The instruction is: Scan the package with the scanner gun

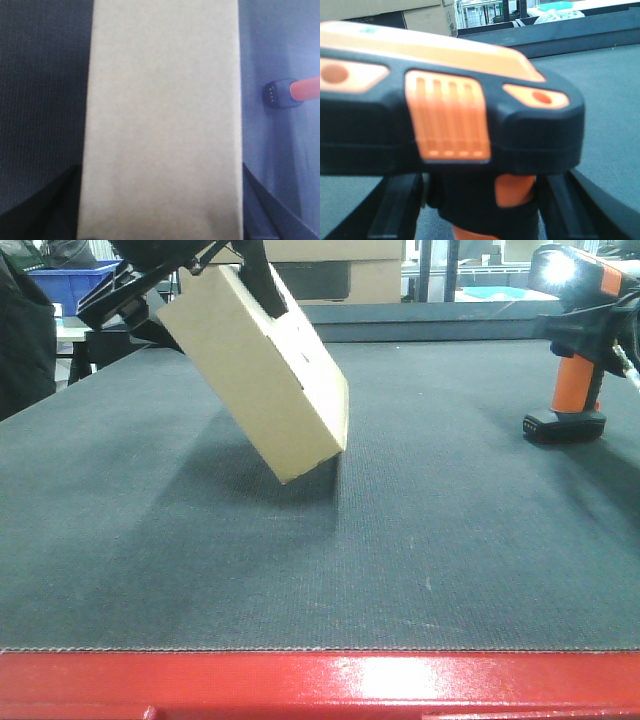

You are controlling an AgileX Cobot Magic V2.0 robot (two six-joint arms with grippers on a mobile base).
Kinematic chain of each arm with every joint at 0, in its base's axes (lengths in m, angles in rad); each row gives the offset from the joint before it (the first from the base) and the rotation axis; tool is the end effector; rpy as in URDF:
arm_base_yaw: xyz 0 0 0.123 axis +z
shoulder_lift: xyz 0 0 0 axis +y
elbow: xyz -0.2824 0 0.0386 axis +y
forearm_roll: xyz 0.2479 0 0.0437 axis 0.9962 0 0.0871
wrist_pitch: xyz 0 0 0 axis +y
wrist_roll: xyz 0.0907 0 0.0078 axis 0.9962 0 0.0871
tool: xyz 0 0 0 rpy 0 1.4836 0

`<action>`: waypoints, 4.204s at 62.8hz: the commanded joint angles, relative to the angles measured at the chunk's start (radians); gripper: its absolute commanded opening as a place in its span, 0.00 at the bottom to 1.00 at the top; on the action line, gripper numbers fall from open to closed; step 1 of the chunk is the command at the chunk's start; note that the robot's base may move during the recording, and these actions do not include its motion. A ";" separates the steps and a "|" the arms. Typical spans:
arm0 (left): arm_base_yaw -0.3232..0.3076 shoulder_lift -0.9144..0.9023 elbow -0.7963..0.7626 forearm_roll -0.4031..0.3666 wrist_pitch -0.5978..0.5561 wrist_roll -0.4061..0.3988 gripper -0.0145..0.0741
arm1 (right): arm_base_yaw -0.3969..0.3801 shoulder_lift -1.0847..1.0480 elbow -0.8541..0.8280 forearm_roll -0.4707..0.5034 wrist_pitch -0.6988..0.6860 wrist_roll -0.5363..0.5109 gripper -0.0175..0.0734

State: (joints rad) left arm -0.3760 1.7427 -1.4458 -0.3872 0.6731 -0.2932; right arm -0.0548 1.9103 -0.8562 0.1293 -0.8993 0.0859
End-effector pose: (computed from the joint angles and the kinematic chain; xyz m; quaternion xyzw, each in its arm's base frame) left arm 0.3593 -0.1649 0.2976 -0.0628 0.9272 -0.2633 0.2589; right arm 0.3802 -0.0300 0.1759 0.1150 0.7228 0.0011 0.6814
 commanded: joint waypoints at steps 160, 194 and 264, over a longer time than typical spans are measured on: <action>-0.007 -0.010 -0.004 -0.090 -0.115 0.004 0.04 | 0.119 -0.048 -0.007 0.257 0.013 -0.103 0.43; -0.007 -0.010 -0.004 -0.090 -0.115 0.004 0.04 | 0.119 -0.084 0.054 0.144 0.124 -0.103 0.81; 0.052 -0.014 -0.134 0.686 0.271 -0.170 0.04 | 0.119 -0.557 0.444 0.058 0.253 -0.129 0.79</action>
State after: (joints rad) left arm -0.3479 1.7407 -1.5777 0.2807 0.9430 -0.4389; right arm 0.0639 1.3955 -0.4290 0.1982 -0.6602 -0.0371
